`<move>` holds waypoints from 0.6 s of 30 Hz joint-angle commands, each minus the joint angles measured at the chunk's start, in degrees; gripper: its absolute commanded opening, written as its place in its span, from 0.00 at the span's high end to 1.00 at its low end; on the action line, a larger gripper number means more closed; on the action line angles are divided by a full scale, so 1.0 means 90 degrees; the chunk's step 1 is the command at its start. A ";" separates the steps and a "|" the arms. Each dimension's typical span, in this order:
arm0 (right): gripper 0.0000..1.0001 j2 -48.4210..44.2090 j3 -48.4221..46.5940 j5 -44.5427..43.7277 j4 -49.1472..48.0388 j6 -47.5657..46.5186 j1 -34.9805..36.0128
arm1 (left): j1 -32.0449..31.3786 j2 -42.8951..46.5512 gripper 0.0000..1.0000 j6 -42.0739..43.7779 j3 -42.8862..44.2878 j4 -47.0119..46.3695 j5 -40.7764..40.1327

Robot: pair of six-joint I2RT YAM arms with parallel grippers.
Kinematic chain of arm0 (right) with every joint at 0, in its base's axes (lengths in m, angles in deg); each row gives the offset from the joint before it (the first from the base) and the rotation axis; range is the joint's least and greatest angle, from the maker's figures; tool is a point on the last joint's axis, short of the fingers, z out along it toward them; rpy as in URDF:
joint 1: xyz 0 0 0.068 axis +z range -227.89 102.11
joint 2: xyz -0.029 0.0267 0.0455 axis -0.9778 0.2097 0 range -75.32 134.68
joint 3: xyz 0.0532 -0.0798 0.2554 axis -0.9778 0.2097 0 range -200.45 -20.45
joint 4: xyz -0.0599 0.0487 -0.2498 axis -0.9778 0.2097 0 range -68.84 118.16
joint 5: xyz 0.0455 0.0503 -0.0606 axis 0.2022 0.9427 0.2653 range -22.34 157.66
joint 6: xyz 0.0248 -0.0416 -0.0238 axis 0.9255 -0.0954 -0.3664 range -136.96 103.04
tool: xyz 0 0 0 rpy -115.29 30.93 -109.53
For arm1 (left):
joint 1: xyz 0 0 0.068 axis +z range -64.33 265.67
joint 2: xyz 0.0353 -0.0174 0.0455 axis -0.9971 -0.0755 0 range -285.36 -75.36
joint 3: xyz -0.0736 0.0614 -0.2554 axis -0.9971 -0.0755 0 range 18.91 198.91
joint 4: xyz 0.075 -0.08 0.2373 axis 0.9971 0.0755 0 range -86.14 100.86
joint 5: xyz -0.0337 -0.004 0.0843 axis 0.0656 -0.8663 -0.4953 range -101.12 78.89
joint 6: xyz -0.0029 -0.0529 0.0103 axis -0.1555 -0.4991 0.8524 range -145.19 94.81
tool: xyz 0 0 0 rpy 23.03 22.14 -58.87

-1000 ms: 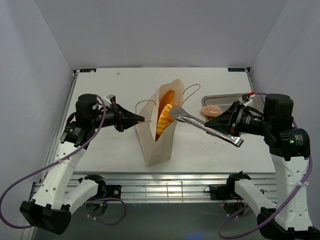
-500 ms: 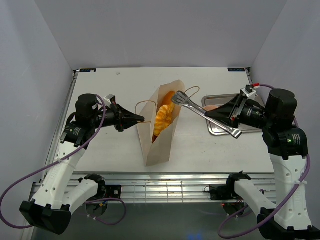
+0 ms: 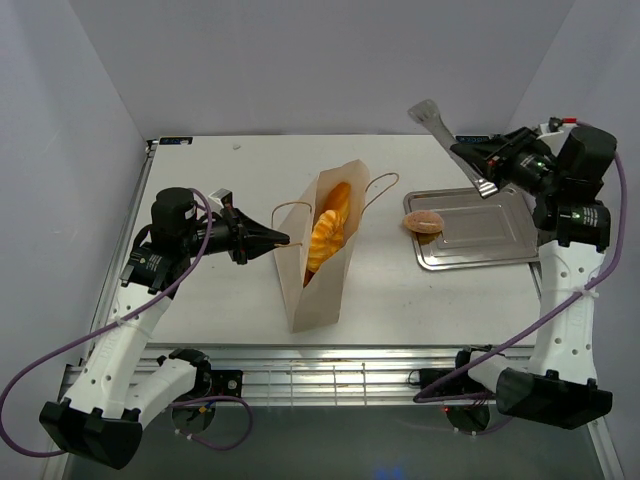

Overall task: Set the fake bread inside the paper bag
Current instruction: Place the fake bread in the paper bag.

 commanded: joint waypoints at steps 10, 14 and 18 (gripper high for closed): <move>0.78 -0.1568 0.4069 0.0944 -0.0686 -0.0807 -0.2742 | 0.0001 -0.0054 1.00 0.0120 0.0017 -0.0234 0.0430; 0.75 -0.2018 0.5145 0.0807 -0.0482 -0.1002 -0.2791 | 0.0001 -0.0093 1.00 0.0149 -0.0003 -0.0244 0.0528; 0.71 -0.2224 0.5371 0.0612 -0.0024 -0.1343 -0.2800 | 0.0001 -0.0201 1.00 0.0217 0.0055 -0.0263 0.0587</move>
